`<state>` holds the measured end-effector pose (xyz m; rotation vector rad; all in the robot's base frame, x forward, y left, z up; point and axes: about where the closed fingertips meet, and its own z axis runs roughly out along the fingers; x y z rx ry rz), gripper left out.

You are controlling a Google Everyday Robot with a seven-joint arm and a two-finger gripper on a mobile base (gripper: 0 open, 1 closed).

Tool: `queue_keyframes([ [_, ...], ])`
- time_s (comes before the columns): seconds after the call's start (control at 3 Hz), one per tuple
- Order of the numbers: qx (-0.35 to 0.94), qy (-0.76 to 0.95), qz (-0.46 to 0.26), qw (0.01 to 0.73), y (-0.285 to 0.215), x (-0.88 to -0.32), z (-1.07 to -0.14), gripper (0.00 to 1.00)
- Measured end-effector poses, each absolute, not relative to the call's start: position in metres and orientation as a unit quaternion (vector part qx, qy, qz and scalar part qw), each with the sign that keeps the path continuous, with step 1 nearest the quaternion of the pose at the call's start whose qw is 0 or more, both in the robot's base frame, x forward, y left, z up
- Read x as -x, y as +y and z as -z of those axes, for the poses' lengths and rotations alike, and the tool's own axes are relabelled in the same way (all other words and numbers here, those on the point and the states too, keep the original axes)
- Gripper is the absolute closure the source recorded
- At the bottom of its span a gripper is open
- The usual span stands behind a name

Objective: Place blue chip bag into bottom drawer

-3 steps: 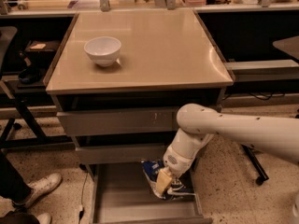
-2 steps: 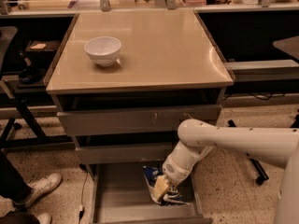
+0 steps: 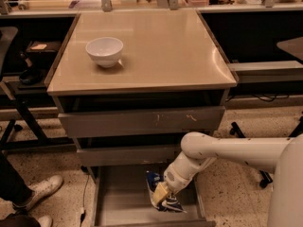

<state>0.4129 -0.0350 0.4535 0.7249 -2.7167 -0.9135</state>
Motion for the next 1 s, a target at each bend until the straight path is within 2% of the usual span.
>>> queue_keyframes([
  [1.0, -0.142, -0.900, 0.399, 0.107, 0.020, -0.411, -0.345, 1.00],
])
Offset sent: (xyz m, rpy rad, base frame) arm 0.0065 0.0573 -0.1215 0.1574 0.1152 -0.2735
